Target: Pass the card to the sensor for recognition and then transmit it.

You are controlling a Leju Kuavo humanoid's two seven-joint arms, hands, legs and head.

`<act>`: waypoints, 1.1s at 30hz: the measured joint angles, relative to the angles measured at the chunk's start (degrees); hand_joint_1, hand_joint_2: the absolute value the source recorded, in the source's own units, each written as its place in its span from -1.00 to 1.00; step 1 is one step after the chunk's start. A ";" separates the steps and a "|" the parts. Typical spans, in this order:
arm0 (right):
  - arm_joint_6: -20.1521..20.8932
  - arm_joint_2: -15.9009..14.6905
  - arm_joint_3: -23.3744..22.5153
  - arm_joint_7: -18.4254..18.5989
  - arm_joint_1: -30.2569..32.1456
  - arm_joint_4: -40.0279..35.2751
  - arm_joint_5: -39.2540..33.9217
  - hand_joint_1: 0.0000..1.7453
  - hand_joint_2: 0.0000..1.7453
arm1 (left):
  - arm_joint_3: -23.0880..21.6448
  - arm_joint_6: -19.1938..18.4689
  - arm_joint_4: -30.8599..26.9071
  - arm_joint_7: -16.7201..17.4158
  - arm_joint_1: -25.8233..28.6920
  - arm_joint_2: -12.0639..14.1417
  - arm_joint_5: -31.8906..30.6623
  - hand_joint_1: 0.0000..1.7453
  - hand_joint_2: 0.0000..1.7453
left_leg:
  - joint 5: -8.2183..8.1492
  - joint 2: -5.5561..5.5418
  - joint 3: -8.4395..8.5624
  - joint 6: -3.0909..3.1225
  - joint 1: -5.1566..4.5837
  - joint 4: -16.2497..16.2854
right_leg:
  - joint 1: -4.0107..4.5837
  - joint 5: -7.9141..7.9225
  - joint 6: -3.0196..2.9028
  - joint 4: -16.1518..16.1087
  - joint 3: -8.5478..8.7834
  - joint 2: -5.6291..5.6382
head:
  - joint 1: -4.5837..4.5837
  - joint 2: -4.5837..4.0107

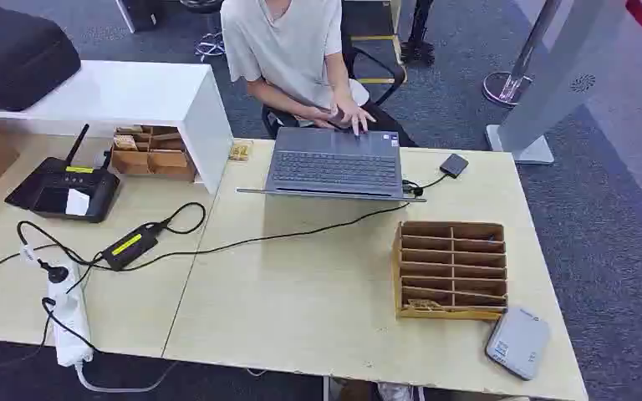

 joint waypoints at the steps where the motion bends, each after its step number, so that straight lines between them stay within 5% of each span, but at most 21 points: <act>1: -0.52 0.00 -0.15 0.31 -0.04 0.09 0.07 -1.00 1.00 | -0.35 0.00 0.11 0.02 -0.09 0.00 0.15 -1.00 1.00 | 0.00 0.00 0.00 0.00 0.00 0.00 | 0.00 0.00 0.00 0.00 0.00 0.00 | 0.00 0.00; 21: -17.41 -0.39 -2.47 2.95 0.14 0.63 1.90 -1.00 1.00 | -2.34 1.16 0.61 1.22 -0.57 0.04 2.12 -1.00 1.00 | 0.00 0.02 0.01 0.00 0.00 0.00 | 0.00 0.00 0.00 0.00 0.00 0.00 | 0.00 0.00; 33: -30.56 -1.31 -6.27 -0.83 0.87 0.66 0.72 -1.00 1.00 | -2.34 1.99 0.61 1.86 -0.56 -0.28 4.09 -1.00 1.00 | 0.00 0.02 0.00 0.00 -0.01 0.00 | -0.01 0.00 0.00 -0.01 0.00 0.00 | 0.00 0.00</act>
